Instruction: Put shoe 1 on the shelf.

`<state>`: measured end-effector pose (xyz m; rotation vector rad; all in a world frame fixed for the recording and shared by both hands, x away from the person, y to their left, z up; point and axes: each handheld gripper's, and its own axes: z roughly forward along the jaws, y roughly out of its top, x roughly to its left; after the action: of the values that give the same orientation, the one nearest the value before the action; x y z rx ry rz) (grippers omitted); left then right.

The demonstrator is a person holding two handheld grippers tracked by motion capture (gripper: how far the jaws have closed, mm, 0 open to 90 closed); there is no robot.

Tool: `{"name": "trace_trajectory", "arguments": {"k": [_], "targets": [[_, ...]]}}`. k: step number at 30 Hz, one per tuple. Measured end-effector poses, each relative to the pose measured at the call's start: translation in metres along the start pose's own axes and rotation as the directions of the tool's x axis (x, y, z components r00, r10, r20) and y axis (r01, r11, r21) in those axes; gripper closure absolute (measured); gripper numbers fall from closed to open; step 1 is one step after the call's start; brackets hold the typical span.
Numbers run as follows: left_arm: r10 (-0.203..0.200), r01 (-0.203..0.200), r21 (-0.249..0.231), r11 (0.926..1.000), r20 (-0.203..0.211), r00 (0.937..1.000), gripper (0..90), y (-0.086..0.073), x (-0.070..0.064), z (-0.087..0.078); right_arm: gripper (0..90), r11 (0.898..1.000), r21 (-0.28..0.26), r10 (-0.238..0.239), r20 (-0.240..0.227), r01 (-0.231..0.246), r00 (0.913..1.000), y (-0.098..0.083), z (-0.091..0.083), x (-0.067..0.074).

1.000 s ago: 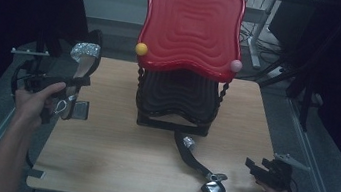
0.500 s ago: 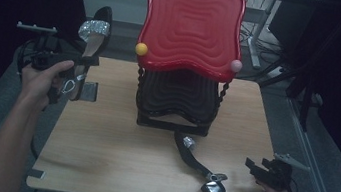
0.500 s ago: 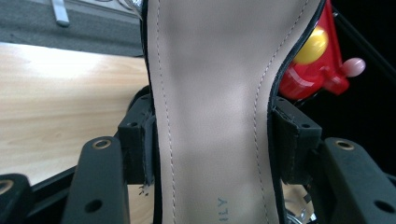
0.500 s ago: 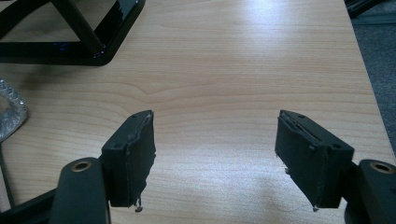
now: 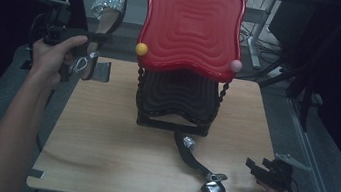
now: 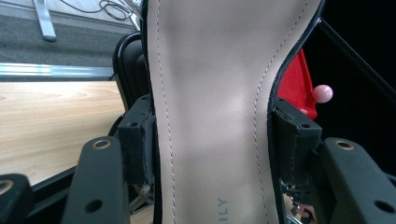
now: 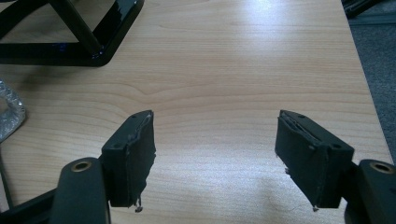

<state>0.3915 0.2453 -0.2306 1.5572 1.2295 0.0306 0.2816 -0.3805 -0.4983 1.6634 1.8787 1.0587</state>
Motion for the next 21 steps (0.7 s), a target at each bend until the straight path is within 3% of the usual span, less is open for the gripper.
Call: {"name": "trace_trajectory", "arguments": {"k": [21], "targets": [[-0.001, 0.001, 0.005, 1.0000, 0.016, 0.9999, 41.2, 0.046, -0.034, 0.031, 28.7, 1.000, 0.004, 0.005, 0.003, -0.005, 1.0000, 0.000, 0.001, -0.002]]}}
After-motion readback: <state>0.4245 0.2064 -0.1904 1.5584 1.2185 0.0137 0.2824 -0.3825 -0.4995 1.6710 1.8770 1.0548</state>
